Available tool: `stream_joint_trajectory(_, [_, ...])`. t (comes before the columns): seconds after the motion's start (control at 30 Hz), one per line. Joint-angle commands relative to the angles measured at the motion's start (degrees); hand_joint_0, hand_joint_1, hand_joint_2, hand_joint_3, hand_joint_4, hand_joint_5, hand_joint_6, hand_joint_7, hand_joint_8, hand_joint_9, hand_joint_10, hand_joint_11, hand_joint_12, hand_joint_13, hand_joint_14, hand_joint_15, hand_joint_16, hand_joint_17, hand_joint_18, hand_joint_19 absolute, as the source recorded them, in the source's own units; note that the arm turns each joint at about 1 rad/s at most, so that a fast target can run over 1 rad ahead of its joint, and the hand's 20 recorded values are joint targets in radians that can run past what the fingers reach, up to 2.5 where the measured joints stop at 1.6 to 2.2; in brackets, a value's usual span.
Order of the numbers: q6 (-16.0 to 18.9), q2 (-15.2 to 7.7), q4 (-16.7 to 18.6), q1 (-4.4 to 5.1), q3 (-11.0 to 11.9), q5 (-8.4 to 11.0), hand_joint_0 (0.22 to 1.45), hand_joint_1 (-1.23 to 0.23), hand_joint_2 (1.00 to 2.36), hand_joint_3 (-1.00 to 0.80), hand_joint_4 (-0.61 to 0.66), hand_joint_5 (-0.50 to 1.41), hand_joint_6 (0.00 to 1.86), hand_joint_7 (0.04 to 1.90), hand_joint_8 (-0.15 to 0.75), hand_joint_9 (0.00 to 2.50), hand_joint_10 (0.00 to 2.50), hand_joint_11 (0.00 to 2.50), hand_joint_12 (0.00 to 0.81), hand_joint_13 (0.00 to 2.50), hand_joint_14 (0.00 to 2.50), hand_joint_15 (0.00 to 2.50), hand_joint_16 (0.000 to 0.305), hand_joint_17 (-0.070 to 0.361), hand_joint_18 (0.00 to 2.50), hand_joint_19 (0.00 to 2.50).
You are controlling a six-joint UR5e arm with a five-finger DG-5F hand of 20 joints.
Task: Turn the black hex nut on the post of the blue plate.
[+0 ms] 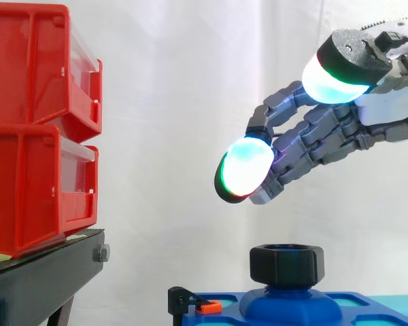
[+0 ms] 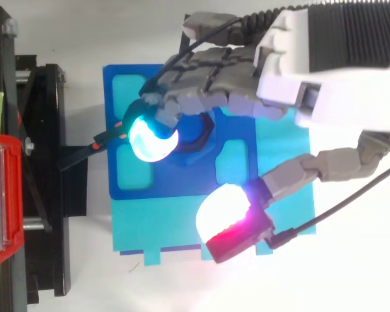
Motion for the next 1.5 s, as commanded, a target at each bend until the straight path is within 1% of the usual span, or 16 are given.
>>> stream_joint_trajectory(0.0, [-3.10, -0.09, 0.47, 0.55, -0.02, 0.11, 0.46, -0.47, 1.00, -0.50, 0.16, -0.20, 0.50, 0.73, 0.246, 0.46, 0.00, 0.00, 0.358, 0.29, 0.00, 0.02, 0.060, 0.135, 0.07, 0.02])
stream_joint_trajectory(0.17, [-3.36, -0.09, 0.38, 1.16, -0.02, 0.63, 0.46, -0.46, 1.00, -0.50, 0.16, -0.20, 0.50, 0.73, 0.245, 0.47, 0.00, 0.00, 0.358, 0.29, 0.00, 0.01, 0.060, 0.135, 0.07, 0.03])
stream_joint_trajectory(0.23, [-3.72, -0.96, 0.29, 1.25, -0.02, 1.25, 0.46, -0.46, 1.00, -0.50, 0.16, -0.20, 0.50, 0.73, 0.246, 0.47, 0.00, 0.00, 0.358, 0.29, 0.00, 0.02, 0.060, 0.135, 0.07, 0.03])
stream_joint_trajectory(0.27, [-3.89, -2.11, 0.11, 1.43, 0.41, 1.34, 0.46, -0.46, 1.00, -0.50, 0.16, -0.20, 0.50, 0.73, 0.245, 0.47, 0.00, 0.00, 0.358, 0.29, 0.00, 0.01, 0.060, 0.135, 0.07, 0.03])
stream_joint_trajectory(0.3, [-3.98, -3.51, -0.59, 1.25, 2.00, 1.07, 0.46, -0.46, 1.00, -0.50, 0.16, -0.20, 0.50, 0.73, 0.247, 0.47, 0.00, 0.00, 0.358, 0.29, 0.00, 0.02, 0.060, 0.135, 0.07, 0.03])
stream_joint_trajectory(0.33, [-3.98, -3.51, -0.59, 1.25, 2.00, 1.07, 0.46, -0.46, 1.00, -0.50, 0.16, -0.20, 0.50, 0.73, 0.247, 0.47, 0.00, 0.00, 0.358, 0.29, 0.00, 0.01, 0.060, 0.134, 0.07, 0.03])
stream_joint_trajectory(0.37, [-3.89, -4.74, -1.38, 0.99, 3.49, 0.37, 0.46, -0.46, 1.00, -0.50, 0.16, -0.20, 0.50, 0.73, 0.248, 0.47, 0.00, 0.00, 0.358, 0.29, 0.00, 0.02, 0.060, 0.134, 0.07, 0.02])
stream_joint_trajectory(0.4, [-4.07, -4.92, -2.08, 0.99, 3.93, -0.07, 0.46, -0.46, 1.00, -0.50, 0.16, -0.20, 0.50, 0.73, 0.247, 0.47, 0.00, 0.00, 0.358, 0.29, 0.00, 0.02, 0.060, 0.135, 0.07, 0.03])
stream_joint_trajectory(0.5, [-4.59, -4.92, -2.61, 0.99, 4.02, -0.07, 0.46, -0.45, 1.00, -0.50, 0.16, -0.20, 0.50, 0.73, 0.248, 0.47, 0.00, 0.00, 0.358, 0.29, 0.00, 0.01, 0.060, 0.134, 0.07, 0.02])
stream_joint_trajectory(0.57, [-5.56, -4.92, -3.14, 0.99, 4.55, 0.02, 0.46, -0.45, 1.00, -0.50, 0.17, -0.20, 0.50, 0.73, 0.247, 0.47, 0.00, 0.00, 0.359, 0.30, 0.00, 0.01, 0.059, 0.133, 0.07, 0.02])
stream_joint_trajectory(0.73, [-7.58, -5.10, -3.40, 0.99, 4.55, 0.02, 0.46, -0.45, 1.00, -0.50, 0.17, -0.19, 0.50, 0.73, 0.246, 0.48, 0.00, 0.00, 0.359, 0.30, 0.00, 0.02, 0.059, 0.133, 0.07, 0.02])
stream_joint_trajectory(1.03, [-10.22, -5.10, -4.46, 0.55, 4.55, -0.24, 0.46, -0.44, 1.00, -0.50, 0.17, -0.19, 0.50, 0.73, 0.247, 0.48, 0.00, 0.00, 0.358, 0.30, 0.00, 0.02, 0.059, 0.133, 0.07, 0.03])
stream_joint_trajectory(1.2, [-10.92, -5.01, -5.60, -0.60, 4.55, -1.39, 0.46, -0.44, 1.00, -0.50, 0.17, -0.19, 0.50, 0.73, 0.247, 0.48, 0.00, 0.00, 0.358, 0.30, 0.00, 0.02, 0.059, 0.133, 0.08, 0.03])
stream_joint_trajectory(1.23, [-10.92, -5.01, -5.60, -0.60, 4.55, -1.39, 0.46, -0.44, 1.00, -0.50, 0.17, -0.19, 0.50, 0.73, 0.249, 0.48, 0.00, 0.00, 0.359, 0.30, 0.00, 0.02, 0.059, 0.133, 0.08, 0.03])
stream_joint_trajectory(1.33, [-11.10, -5.01, -5.60, -1.12, 4.55, -1.91, 0.46, -0.44, 1.00, -0.50, 0.17, -0.19, 0.50, 0.73, 0.248, 0.48, 0.00, 0.00, 0.359, 0.30, 0.00, 0.01, 0.059, 0.133, 0.08, 0.03])
stream_joint_trajectory(1.47, [-12.42, -5.01, -5.86, -1.83, 4.55, -2.71, 0.46, -0.44, 1.00, -0.50, 0.17, -0.19, 0.50, 0.73, 0.249, 0.48, 0.00, 0.00, 0.359, 0.31, 0.00, 0.02, 0.059, 0.133, 0.08, 0.03])
